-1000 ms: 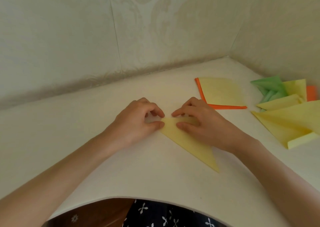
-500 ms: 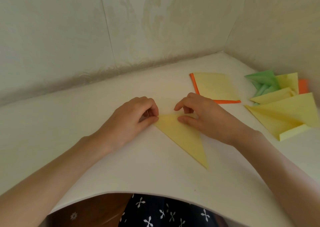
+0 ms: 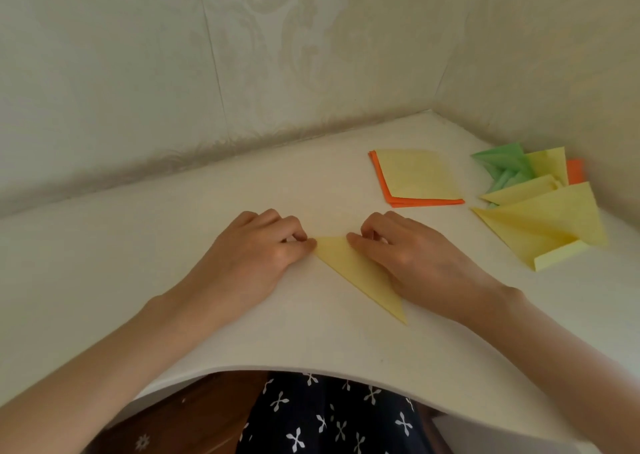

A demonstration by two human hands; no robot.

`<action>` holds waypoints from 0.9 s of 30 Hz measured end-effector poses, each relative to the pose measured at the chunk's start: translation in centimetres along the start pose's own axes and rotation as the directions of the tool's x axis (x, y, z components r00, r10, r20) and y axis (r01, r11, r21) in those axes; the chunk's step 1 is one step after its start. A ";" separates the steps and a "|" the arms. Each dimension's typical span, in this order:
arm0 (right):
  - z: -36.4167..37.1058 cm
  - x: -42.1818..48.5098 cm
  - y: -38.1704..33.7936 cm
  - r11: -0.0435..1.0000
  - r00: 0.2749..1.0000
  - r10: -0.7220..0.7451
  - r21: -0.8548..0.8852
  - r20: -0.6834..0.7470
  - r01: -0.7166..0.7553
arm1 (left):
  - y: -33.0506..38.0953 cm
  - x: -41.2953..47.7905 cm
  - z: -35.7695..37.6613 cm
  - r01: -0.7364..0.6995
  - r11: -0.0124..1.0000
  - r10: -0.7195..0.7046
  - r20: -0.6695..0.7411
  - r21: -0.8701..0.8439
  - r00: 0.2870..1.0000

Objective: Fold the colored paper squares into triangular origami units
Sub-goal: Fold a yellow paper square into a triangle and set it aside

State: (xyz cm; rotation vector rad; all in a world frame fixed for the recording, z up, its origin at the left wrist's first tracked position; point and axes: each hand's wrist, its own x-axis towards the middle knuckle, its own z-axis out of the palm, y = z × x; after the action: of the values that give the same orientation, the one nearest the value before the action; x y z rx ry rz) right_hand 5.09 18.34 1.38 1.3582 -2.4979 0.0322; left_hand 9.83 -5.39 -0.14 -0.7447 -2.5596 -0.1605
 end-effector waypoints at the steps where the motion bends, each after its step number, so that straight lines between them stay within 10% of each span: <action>1: 0.0 -0.3 -0.2 1.000 1.000 0.016 -0.014 0.000 -0.016 | 0.3 -0.2 -0.1 0.015 1.000 -0.015 0.011 0.006 1.000; 27: -1.1 0.4 -3.6 0.918 0.911 0.386 -0.038 -0.147 -0.395 | 3.9 0.7 -0.7 0.223 0.953 -0.249 0.115 0.203 0.962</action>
State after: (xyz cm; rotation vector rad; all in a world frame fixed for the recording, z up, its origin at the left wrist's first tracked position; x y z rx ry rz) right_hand 8.15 16.17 2.13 0.7813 -2.5835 0.1211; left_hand 11.62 -1.89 0.72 -0.3883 -2.7443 0.0610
